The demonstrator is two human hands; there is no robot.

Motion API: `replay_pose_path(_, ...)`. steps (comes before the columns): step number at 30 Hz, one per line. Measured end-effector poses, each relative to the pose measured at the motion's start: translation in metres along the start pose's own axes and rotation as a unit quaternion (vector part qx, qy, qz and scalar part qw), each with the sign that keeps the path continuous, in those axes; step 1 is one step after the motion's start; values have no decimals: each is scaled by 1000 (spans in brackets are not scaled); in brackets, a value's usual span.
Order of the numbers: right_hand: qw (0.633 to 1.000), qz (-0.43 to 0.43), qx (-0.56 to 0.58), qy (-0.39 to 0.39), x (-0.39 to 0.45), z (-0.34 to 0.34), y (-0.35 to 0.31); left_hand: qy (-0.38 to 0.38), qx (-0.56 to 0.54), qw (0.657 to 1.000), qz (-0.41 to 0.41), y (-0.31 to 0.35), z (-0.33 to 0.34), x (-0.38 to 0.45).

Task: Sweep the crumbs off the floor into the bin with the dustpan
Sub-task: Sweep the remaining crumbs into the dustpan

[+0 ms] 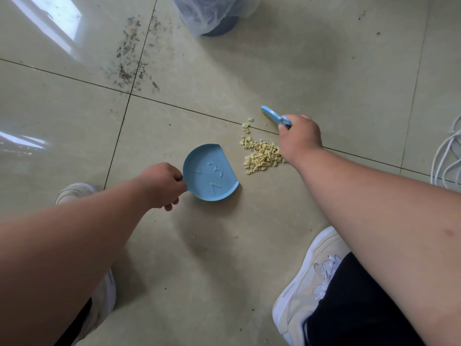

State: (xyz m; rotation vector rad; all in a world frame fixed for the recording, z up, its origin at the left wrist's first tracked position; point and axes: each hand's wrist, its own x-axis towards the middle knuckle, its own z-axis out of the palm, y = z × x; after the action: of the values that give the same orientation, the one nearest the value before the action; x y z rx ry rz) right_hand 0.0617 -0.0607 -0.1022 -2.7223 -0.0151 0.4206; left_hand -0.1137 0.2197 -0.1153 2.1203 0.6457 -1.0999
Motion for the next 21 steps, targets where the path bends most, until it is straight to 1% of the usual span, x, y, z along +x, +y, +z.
replay_pose_path(6, 995, -71, -15, -70, -9, 11, -19, 7, 5, 1000, -8, -10, -7, 2)
replay_pose_path(9, 988, -107, -47, -97, -21, 14, -20, 25, 10, 1000, -13, -13, -9, 1)
replay_pose_path(15, 985, -123, -46, -113, -40, 3, 0, 55, 24, 998, -15, -14, -5, -9)
replay_pose_path(16, 985, -129, -35, -107, -43, 0, 3, 56, 29, 998, -14, -14, -3, -11)
replay_pose_path(18, 990, -123, 15, -61, -48, -6, 9, 61, 35, 997, -14, -11, 0, -14)
replay_pose_path(21, 995, -61, 77, 28, -49, -14, 16, 63, 44, 997, -13, -5, 3, -17)
